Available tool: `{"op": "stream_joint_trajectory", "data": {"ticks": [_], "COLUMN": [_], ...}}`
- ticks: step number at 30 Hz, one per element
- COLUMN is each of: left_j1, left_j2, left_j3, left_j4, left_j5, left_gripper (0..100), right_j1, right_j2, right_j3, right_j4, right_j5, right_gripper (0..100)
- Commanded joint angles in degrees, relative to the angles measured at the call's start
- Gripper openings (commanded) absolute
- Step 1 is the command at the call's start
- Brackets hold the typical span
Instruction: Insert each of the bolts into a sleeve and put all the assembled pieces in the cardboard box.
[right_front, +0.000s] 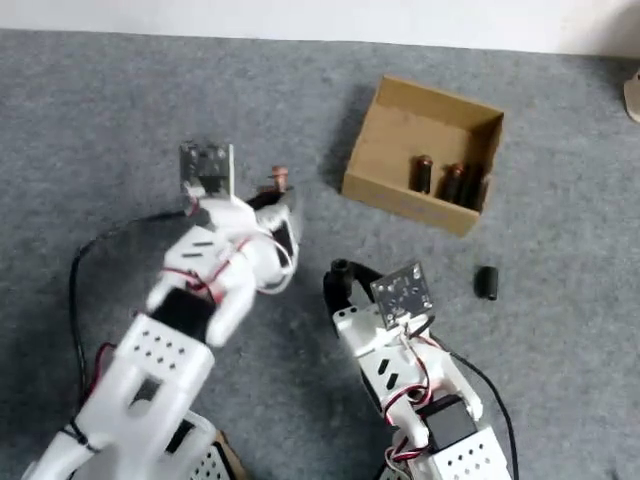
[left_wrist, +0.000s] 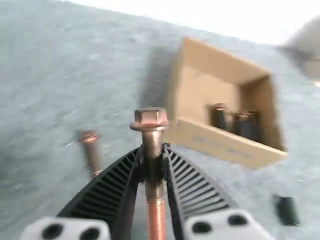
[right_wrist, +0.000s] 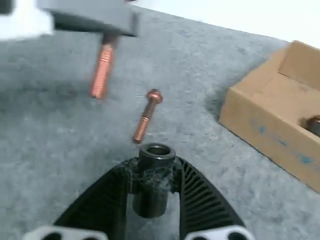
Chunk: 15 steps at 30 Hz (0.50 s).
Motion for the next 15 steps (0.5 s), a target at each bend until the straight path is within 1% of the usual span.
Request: {"op": "stream_joint_trajectory", "data": {"ticks": [1,4,7,12,15], "left_j1": [3.38,3.56,3.65,3.65,3.38], "left_j2": [-5.32,-7.43,-8.66,-9.98,-10.86], "left_j3": [3.56,5.76,6.11,5.76,6.02], "left_j4": [-8.88,-12.22,-12.31,-12.48,-14.77], "left_j5": [0.53,0.53,0.70,0.79,3.43], "left_gripper": [1,1,1,1,1], "right_j1": [-0.57,-0.57,-0.75,-0.84,-1.98], "right_j2": [-1.10,-1.10,-1.10,-1.10,-1.10], "right_j3": [0.13,0.92,1.80,4.62,4.79], "right_j4": [-6.37,-10.07,-12.79,-13.05,-13.05], "right_j5": [0.53,0.53,0.62,0.62,0.62], "right_gripper": [0.5,0.5,0.5,0.5,0.5]}}
